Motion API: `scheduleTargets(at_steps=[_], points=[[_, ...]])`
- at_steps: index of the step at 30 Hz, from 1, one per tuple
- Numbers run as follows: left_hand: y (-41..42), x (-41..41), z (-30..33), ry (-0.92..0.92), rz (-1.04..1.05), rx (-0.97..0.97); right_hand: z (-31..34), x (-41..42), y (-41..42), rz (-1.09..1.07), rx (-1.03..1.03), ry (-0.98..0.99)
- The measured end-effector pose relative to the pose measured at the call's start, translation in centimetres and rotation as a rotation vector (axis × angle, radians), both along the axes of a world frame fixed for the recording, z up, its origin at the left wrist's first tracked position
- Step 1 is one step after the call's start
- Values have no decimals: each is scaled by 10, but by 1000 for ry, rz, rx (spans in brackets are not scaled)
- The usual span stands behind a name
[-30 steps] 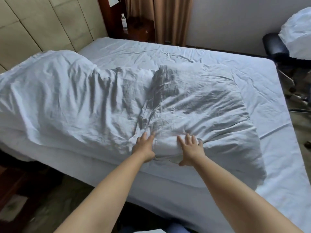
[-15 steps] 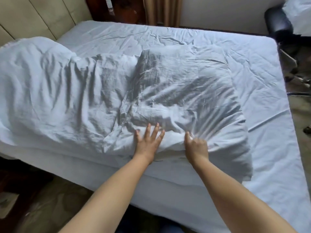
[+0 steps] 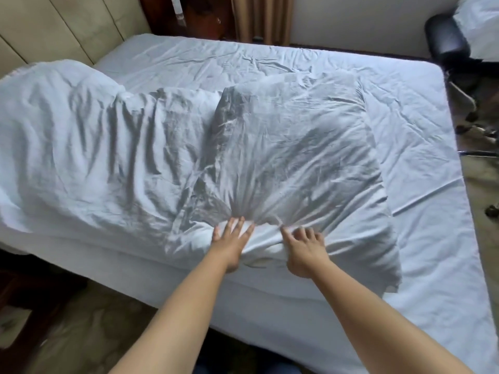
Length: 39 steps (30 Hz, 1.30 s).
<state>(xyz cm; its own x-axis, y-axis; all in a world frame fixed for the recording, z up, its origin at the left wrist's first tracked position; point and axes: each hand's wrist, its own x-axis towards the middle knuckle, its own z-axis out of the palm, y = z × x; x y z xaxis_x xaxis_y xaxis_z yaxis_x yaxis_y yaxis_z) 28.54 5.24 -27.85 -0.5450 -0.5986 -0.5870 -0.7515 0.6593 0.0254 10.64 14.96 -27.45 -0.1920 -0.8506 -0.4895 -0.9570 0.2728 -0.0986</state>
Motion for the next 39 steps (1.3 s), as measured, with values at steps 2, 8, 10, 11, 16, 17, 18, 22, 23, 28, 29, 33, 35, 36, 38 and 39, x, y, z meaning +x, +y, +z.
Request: scheduleTargets(at_steps=[2, 8, 10, 11, 16, 17, 18, 22, 23, 28, 29, 33, 35, 36, 38, 39], points=[[-15, 7, 12, -3, -5, 14, 8, 9, -8, -8, -43, -64], [-46, 52, 53, -93, 48, -65, 35, 54, -43, 46, -96, -129], [-52, 72, 68, -93, 84, -110, 50, 72, -61, 92, -111, -118], [-54, 81, 76, -85, 101, -128, 58, 81, -70, 112, -119, -120], [-80, 138, 105, -2, 192, -203, 99, 135, -119, 190, -196, -136], [-87, 152, 109, 11, 204, -213, 105, 148, -127, 208, -213, -130], [-94, 166, 113, 24, 214, -225, 110, 161, -135, 223, -231, -117], [-122, 221, 128, 46, 224, -255, 124, 210, -160, 260, -247, -74], [-129, 233, 132, 57, 230, -257, 128, 221, -166, 263, -244, -66], [-165, 298, 150, 105, 259, -257, 140, 272, -205, 248, -255, -48], [-172, 312, 152, 105, 267, -254, 141, 283, -214, 242, -263, -48], [-206, 361, 155, 125, 335, -224, 145, 329, -248, 217, -250, -106], [-223, 380, 153, 130, 369, -199, 143, 350, -266, 244, -236, -123], [-233, 388, 152, 129, 383, -190, 143, 360, -277, 262, -233, -120], [-256, 402, 150, 131, 411, -172, 141, 375, -302, 276, -227, -133], [-269, 410, 149, 130, 423, -171, 139, 382, -316, 279, -221, -143]])
